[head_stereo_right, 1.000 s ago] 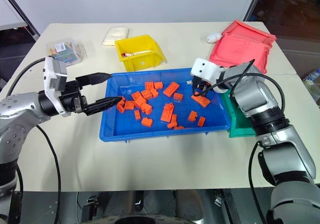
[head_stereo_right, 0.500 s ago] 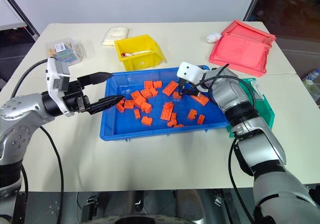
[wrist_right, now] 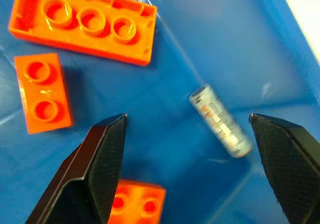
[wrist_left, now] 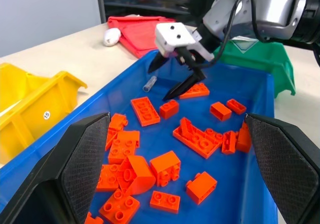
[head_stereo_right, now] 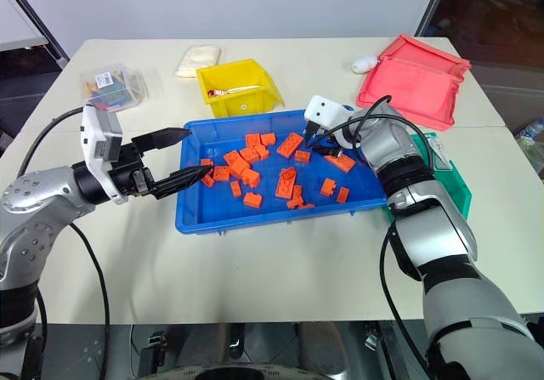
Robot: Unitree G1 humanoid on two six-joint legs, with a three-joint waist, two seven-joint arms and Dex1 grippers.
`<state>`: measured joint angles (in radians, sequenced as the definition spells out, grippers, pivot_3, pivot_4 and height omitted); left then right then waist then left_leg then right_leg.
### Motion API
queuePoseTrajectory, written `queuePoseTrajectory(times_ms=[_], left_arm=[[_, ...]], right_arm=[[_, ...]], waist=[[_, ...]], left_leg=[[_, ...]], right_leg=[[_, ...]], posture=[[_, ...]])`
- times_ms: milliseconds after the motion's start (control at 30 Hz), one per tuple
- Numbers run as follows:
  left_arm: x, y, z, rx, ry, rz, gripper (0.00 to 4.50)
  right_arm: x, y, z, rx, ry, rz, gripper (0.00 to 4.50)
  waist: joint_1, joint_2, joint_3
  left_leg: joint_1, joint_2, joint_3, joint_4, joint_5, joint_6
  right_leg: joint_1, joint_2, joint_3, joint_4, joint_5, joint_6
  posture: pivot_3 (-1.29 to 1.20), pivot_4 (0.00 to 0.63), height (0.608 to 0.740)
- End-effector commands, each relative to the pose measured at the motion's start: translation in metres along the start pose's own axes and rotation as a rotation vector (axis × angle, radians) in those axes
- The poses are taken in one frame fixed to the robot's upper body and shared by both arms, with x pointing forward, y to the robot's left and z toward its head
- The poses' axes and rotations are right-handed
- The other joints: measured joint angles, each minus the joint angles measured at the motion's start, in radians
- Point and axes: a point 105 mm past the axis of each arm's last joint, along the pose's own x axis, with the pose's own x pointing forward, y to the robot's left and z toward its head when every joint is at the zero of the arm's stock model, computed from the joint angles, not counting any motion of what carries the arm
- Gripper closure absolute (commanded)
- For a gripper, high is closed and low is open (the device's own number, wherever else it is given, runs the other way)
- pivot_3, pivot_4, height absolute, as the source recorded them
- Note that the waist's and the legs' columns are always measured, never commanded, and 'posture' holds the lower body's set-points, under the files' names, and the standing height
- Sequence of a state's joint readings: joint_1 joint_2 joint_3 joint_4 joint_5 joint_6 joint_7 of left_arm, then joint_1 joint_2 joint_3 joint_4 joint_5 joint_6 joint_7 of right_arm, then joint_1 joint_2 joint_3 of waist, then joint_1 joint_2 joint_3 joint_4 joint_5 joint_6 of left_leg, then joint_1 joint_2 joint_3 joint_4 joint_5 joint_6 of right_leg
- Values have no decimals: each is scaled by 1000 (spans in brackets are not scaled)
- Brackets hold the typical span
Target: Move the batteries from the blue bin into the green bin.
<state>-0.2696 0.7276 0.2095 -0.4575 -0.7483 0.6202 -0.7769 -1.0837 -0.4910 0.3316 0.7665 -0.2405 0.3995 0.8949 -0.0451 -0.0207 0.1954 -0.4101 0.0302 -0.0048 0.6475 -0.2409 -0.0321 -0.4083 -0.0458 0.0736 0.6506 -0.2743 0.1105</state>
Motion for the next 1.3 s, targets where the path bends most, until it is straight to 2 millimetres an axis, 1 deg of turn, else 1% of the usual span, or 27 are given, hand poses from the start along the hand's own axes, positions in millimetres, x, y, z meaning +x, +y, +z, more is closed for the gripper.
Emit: queuePoseTrajectory(times_ms=[33, 100, 167, 267, 367, 467, 567, 733, 867, 1067, 1300], left_arm=[[1, -4, 9, 56, -31, -5, 0], [1, -4, 9, 58, -35, -5, 0], [2, -3, 9, 60, -39, -5, 0], [3, -3, 7, 66, -40, -3, 0], [4, -4, 6, 67, -52, 0, 0], [5, -5, 5, 64, -65, 12, 0], [6, -6, 5, 60, -70, 16, 0], [7, -5, 5, 50, -76, 19, 0], [8, -4, 4, 46, -72, 9, 0], [12, -3, 4, 48, -69, -4, 0], [9, -4, 3, 47, -61, 5, 0]], right_arm=[[-13, -10, 28, 71, -109, -7, 514], [-15, -11, 33, 128, -137, -1, 514], [-15, -16, 34, 179, -147, -29, 514], [-13, -27, 39, 338, -189, -100, 514], [-9, -26, 40, 453, -209, -117, 514], [-9, -26, 37, 671, -248, -168, 514], [-13, -23, 35, 761, -260, -193, 514], [-26, -8, 34, 774, -265, -229, 514], [-25, 3, 31, 776, -252, -241, 514], [-13, 4, 32, 808, -249, -286, 514], [-4, -4, 30, 823, -251, -325, 514]], waist=[[0, 0, 0], [-1, 0, 0], [-2, 0, 0], [-2, 0, 0], [-1, 0, 0], [0, 0, 0], [1, 0, 0], [1, 0, 0], [-2, 0, 0], [-1, 0, 0], [-1, 0, 0]], left_leg=[[0, 0, 0, 0, 0, 0], [0, 0, 0, 0, 0, 0], [0, 0, 0, 0, 0, 0], [0, 0, 0, -1, 0, 0], [0, 0, 0, -1, 0, 0], [0, 0, 0, -1, 0, 0], [-1, 0, 0, -1, 0, 0], [-2, 0, 0, -1, 0, 0], [-2, 0, 0, -1, 0, 0], [-2, 0, 0, -1, 0, 0], [-2, 0, 0, -1, 0, 0]], right_leg=[[0, 0, 0, 0, 0, 0], [0, 0, 0, 0, 0, 0], [0, 0, 0, 0, 0, 0], [-1, 0, 0, 0, 0, 0], [0, 0, 0, 0, 0, 0], [-1, 0, 0, 0, 0, 0], [-1, 0, 0, 0, 0, 0], [-2, 0, 0, 0, 0, 0], [-2, 0, 0, 0, 0, 0], [-2, 1, 0, 0, 0, 0], [-2, 0, 0, 0, 0, 0]], posture=[[0, 150, 740], [0, 150, 740], [0, 150, 740], [0, 150, 740], [0, 150, 740], [0, 150, 740], [0, 150, 740], [0, 150, 740], [0, 150, 740], [0, 150, 740], [0, 150, 740]])
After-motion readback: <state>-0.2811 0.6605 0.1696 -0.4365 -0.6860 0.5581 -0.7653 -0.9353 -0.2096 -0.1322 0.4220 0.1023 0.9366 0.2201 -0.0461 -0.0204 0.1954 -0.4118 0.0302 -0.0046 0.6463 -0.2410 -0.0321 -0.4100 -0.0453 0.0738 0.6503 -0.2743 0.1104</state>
